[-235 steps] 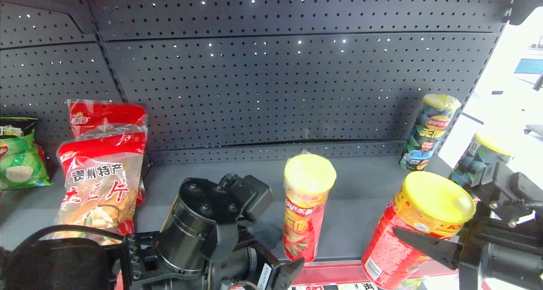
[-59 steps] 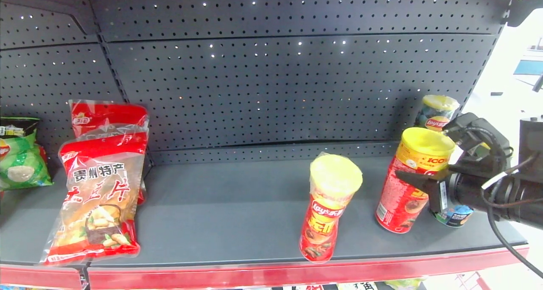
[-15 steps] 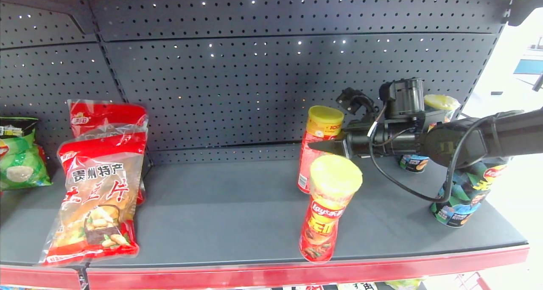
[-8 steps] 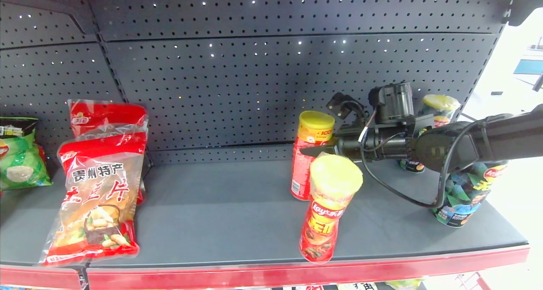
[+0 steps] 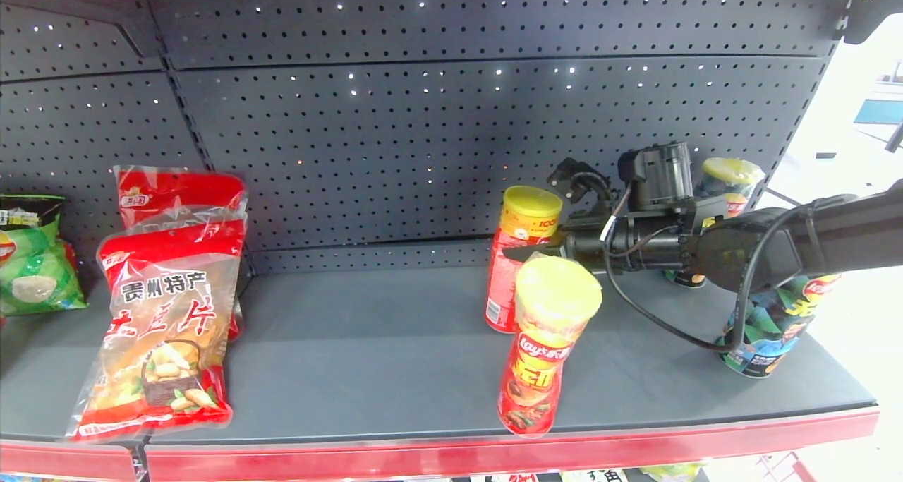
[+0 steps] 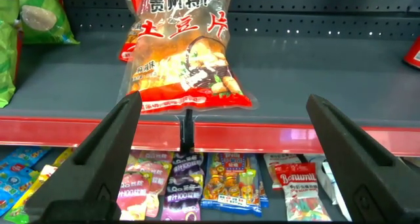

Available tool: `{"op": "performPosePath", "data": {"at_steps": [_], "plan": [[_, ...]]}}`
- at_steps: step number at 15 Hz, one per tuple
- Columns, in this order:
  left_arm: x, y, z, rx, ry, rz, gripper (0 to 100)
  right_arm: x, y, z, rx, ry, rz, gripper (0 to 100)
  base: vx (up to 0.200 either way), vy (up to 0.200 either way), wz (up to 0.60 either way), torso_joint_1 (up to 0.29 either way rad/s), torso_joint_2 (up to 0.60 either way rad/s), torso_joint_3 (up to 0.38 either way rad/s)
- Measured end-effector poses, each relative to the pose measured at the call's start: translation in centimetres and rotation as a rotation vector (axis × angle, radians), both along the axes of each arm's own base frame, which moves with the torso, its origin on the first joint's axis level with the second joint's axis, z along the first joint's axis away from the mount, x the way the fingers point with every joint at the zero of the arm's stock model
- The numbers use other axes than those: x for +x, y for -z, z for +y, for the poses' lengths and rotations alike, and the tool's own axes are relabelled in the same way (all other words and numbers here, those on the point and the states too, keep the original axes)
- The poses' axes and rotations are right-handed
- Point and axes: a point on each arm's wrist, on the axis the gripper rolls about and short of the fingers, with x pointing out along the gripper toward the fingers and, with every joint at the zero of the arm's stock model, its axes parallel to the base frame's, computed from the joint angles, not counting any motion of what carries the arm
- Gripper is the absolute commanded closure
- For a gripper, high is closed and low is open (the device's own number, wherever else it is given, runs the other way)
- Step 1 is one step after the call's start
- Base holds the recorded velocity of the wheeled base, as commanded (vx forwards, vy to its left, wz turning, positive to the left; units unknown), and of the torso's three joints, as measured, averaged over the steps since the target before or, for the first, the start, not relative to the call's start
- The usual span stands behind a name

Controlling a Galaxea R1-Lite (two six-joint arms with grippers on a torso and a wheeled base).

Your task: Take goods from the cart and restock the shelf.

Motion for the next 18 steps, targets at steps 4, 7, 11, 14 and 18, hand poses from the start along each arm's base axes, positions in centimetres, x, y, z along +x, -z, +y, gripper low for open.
{"op": "performPosePath", "data": {"at_steps": [4,7,11,14,18], "plan": [[0.0,0.0,0.0,0.0,0.0,0.0,0,-0.1,0.1,0.0,-0.004,0.0,0.005,100,0.0,0.0,0.0,0.0,0.0,0.0],[0.0,0.0,0.0,0.0,0.0,0.0,0,-0.2,0.5,0.1,-0.015,-0.001,0.025,0,0.0,0.0,0.0,0.0,0.0,0.0],[0.0,0.0,0.0,0.0,0.0,0.0,0,-0.2,0.3,0.2,-0.008,-0.011,0.013,0,0.0,0.0,0.0,0.0,0.0,0.0],[0.0,0.0,0.0,0.0,0.0,0.0,0,-0.2,0.2,0.1,-0.003,-0.014,0.011,0,0.0,0.0,0.0,0.0,0.0,0.0],[0.0,0.0,0.0,0.0,0.0,0.0,0,-0.7,1.0,-1.3,-0.036,-0.034,0.01,0,0.0,0.0,0.0,0.0,0.0,0.0]]}}
